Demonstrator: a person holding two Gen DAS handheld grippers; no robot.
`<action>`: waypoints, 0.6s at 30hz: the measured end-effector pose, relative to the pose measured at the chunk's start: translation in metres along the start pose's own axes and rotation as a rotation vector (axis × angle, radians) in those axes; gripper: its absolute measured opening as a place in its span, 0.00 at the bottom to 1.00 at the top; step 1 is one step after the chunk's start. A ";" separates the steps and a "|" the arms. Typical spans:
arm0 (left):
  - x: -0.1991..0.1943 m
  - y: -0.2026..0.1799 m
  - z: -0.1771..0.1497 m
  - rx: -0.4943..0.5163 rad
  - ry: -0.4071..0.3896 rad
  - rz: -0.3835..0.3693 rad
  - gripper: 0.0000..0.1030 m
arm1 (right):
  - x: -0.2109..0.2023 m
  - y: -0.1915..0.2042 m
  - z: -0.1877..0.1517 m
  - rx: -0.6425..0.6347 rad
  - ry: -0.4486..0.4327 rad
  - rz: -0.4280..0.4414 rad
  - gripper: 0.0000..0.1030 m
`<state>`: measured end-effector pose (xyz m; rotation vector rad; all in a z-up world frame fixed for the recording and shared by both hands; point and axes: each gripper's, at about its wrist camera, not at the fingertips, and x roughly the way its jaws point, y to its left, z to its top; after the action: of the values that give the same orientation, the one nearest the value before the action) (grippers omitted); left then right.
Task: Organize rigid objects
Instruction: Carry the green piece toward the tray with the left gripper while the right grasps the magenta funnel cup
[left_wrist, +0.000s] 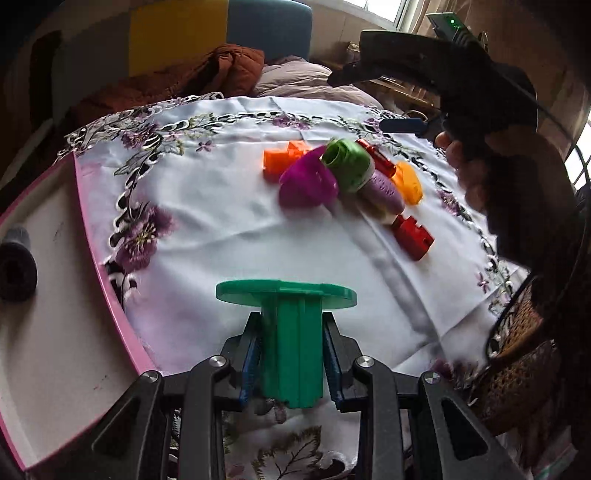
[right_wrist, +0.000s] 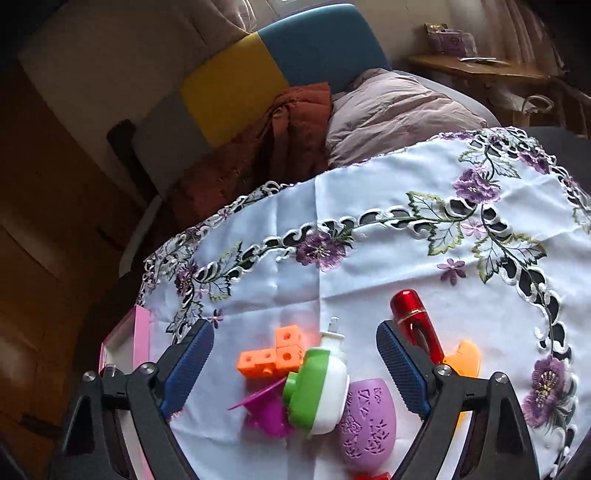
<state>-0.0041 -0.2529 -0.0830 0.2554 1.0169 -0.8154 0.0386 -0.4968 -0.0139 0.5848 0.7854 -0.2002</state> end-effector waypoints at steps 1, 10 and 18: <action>0.002 0.000 -0.002 -0.002 0.005 -0.002 0.29 | 0.000 -0.002 0.000 0.007 0.004 0.007 0.77; 0.003 0.000 -0.008 0.008 -0.030 0.003 0.29 | 0.018 0.054 -0.028 -0.299 0.207 0.139 0.55; 0.003 0.000 -0.009 0.001 -0.038 -0.004 0.29 | 0.022 0.072 -0.052 -0.448 0.292 0.143 0.55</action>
<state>-0.0092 -0.2489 -0.0903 0.2378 0.9821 -0.8216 0.0499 -0.4070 -0.0284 0.2438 1.0294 0.1964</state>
